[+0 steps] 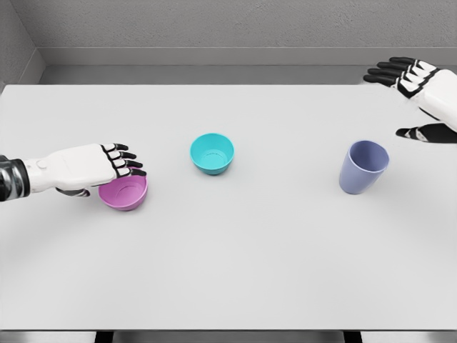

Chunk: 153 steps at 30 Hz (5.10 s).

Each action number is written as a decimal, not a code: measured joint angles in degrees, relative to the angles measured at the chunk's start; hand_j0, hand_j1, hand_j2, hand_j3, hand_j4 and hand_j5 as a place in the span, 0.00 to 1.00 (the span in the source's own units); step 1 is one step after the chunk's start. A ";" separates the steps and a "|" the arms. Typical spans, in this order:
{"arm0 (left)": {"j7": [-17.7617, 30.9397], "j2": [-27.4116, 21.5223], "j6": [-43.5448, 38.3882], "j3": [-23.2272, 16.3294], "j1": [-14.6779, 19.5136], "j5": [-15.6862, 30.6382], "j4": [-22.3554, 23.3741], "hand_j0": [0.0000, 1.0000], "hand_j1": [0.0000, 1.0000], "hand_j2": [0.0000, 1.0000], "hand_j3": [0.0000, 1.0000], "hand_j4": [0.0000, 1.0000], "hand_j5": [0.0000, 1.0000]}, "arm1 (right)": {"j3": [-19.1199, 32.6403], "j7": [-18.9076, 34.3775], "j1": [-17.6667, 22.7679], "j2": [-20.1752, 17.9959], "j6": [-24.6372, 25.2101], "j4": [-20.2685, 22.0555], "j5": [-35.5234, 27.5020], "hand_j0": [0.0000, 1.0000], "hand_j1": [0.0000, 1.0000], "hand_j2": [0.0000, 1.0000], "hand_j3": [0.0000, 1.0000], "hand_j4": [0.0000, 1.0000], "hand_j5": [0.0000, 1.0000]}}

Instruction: Stacking bowl and cup with both arms

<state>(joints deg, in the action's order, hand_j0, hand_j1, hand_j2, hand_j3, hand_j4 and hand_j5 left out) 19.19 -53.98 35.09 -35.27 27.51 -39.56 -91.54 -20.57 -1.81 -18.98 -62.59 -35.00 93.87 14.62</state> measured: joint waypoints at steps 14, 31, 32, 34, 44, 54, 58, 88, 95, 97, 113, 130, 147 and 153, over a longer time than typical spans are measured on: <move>0.16 0.36 0.00 -1.20 0.18 -0.26 -0.61 1.00 1.00 1.00 1.00 1.00 1.00 | 0.93 0.00 0.09 0.10 0.00 -0.10 0.00 1.00 1.00 1.00 1.00 1.00 1.00; 0.42 1.74 0.00 -1.79 0.44 -0.68 -0.45 1.00 1.00 1.00 1.00 1.00 1.00 | 0.86 0.00 0.18 0.05 0.00 -0.10 0.00 1.00 1.00 1.00 1.00 1.00 1.00; 0.43 1.76 0.00 -1.91 0.44 -0.75 -0.43 1.00 1.00 1.00 1.00 1.00 1.00 | 0.86 0.00 0.18 0.04 0.00 -0.10 0.00 1.00 1.00 1.00 1.00 1.00 1.00; 0.43 1.91 0.00 -2.06 0.44 -1.21 -0.41 1.00 1.00 1.00 1.00 1.00 1.00 | 0.86 0.00 0.18 0.02 0.00 -0.10 0.00 1.00 1.00 1.00 1.00 1.00 1.00; 2.10 2.25 -0.01 -2.20 0.62 -1.64 -0.32 0.92 0.92 0.92 0.92 0.92 0.92 | 0.85 0.01 0.18 0.01 0.00 -0.10 0.00 1.00 1.00 1.00 1.00 1.00 1.00; 4.29 2.23 -0.16 -2.08 0.53 -1.04 -0.32 0.63 0.63 0.63 0.63 0.63 0.63 | 0.85 0.00 0.18 0.01 0.00 -0.10 0.00 1.00 1.00 1.00 1.00 1.00 1.00; 4.51 2.20 -0.03 -1.80 0.53 -1.13 -0.30 0.51 0.51 0.51 0.51 0.51 0.51 | 0.85 0.00 0.18 0.01 0.00 -0.10 0.00 1.00 1.00 1.00 1.00 1.00 1.00; 4.80 28.47 0.06 4.19 12.13 -10.00 11.98 0.45 0.45 0.45 0.45 0.45 0.45 | 1.23 0.00 0.18 0.01 0.00 -0.10 0.00 1.00 1.00 1.00 1.00 1.00 1.00; 4.53 32.15 0.18 2.66 12.13 -13.67 13.65 0.46 0.46 0.46 0.46 0.46 0.46 | 1.29 0.00 0.18 0.01 0.00 -0.10 0.00 1.00 1.00 1.00 1.00 1.00 1.00; 4.65 32.45 0.15 2.38 12.13 -13.96 13.84 0.47 0.47 0.47 0.47 0.47 0.47 | 1.29 0.00 0.18 0.01 0.00 -0.10 0.00 1.00 1.00 1.00 1.00 1.00 1.00; 4.61 22.14 0.04 2.44 11.87 -4.61 10.32 1.00 1.00 1.00 1.00 1.00 1.00 | 1.37 0.00 0.18 0.01 0.00 -0.10 0.00 1.00 1.00 1.00 1.00 1.00 1.00; 4.02 0.62 0.03 3.67 6.94 15.51 10.81 1.00 1.00 1.00 1.00 1.00 1.00 | 6.64 3.40 1.76 -1.17 0.00 0.83 -0.05 1.00 1.00 1.00 1.00 1.00 1.00; 3.99 0.99 0.03 4.86 5.71 15.48 11.70 1.00 1.00 1.00 1.00 1.00 1.00 | -5.84 36.66 -12.48 4.42 -0.16 -6.25 -0.24 1.00 1.00 1.00 1.00 1.00 1.00; 4.04 1.03 0.02 5.12 5.71 15.44 11.67 1.00 1.00 1.00 1.00 1.00 1.00 | -8.99 36.81 -13.71 4.74 -0.14 -7.08 -0.28 1.00 1.00 1.00 1.00 1.00 1.00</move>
<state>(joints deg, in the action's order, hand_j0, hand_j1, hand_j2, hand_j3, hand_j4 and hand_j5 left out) 23.22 -52.95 35.11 -30.15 33.22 -24.12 -79.87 -29.56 35.00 -32.69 -57.85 -35.14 86.78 14.34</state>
